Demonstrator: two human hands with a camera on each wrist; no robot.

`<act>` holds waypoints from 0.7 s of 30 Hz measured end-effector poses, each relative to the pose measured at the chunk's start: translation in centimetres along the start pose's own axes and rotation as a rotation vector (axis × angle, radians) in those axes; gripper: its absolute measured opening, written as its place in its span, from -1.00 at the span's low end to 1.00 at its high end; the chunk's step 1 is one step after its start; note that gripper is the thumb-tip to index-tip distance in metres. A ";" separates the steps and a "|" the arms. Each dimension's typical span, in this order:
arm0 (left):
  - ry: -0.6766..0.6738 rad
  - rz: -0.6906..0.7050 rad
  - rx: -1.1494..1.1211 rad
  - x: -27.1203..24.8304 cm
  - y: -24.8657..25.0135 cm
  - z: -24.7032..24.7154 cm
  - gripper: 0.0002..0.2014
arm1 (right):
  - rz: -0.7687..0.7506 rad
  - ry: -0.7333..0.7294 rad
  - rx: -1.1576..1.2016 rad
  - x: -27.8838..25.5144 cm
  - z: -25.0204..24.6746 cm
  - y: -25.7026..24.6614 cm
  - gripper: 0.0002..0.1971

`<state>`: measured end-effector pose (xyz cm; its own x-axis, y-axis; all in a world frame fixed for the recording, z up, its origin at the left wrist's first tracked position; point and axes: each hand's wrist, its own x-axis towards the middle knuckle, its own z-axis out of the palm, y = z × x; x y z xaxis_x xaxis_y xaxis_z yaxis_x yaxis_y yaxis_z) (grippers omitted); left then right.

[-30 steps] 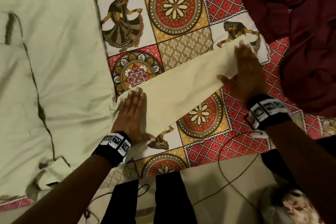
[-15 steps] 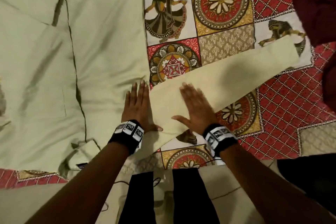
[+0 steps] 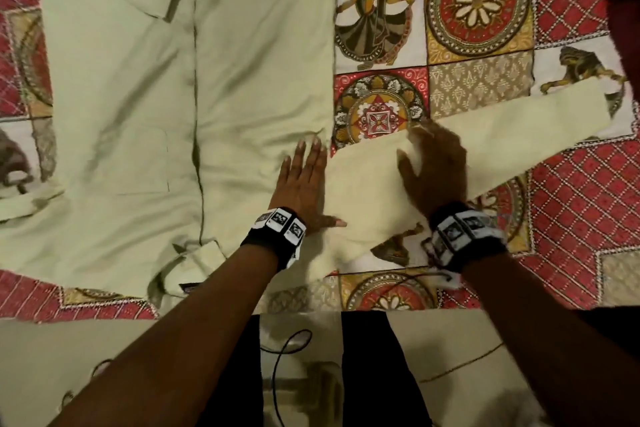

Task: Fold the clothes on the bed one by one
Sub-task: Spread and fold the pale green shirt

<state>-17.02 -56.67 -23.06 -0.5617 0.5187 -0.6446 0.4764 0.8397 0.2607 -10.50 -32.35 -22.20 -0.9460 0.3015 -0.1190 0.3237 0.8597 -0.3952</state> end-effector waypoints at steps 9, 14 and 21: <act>0.716 -0.219 -0.578 -12.5 -19.9 -1.0 -0.33 | 0.037 -0.242 0.357 -6.1 9.3 -26.4 -0.76; 0.862 -0.555 -0.607 -23.0 -39.0 1.3 -0.56 | -0.112 -0.419 0.372 -7.7 16.5 -42.4 -0.79; 1.001 -0.874 -0.990 -29.2 -53.1 3.6 -0.44 | -0.063 -0.789 -0.012 -8.8 24.0 -54.6 -0.54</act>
<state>-23.46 -117.04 -20.66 -0.7819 -0.5726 -0.2465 -0.5639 0.4810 0.6712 -20.24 -91.80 -21.43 -0.6938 -0.1252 -0.7092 0.2654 0.8710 -0.4134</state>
